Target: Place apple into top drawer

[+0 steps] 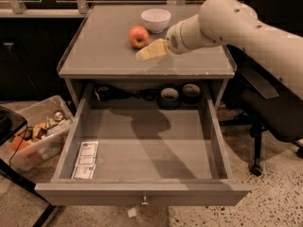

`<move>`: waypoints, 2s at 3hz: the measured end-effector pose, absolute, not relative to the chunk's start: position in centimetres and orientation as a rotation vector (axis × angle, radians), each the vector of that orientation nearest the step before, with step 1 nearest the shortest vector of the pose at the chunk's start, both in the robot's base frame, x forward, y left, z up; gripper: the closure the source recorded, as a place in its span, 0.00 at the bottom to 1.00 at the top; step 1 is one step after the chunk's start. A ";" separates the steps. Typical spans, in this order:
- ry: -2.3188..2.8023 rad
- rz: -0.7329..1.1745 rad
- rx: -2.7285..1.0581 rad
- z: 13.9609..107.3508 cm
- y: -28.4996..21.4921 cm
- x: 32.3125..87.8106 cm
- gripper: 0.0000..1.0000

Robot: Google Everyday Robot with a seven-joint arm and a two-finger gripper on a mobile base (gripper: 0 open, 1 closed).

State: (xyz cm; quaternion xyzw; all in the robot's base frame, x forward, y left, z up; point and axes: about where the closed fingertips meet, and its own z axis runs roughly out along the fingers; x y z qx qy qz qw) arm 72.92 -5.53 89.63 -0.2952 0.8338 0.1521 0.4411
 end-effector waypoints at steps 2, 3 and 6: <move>1.995 0.423 -0.616 89.1 -0.7 79.4 0.00; 2.000 0.391 -0.554 88.3 0.5 82.4 0.00; 2.082 0.291 -0.400 85.8 1.9 88.4 0.12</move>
Offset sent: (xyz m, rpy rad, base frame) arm 0.1055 0.0694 -0.0074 0.1430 -0.0915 -0.1117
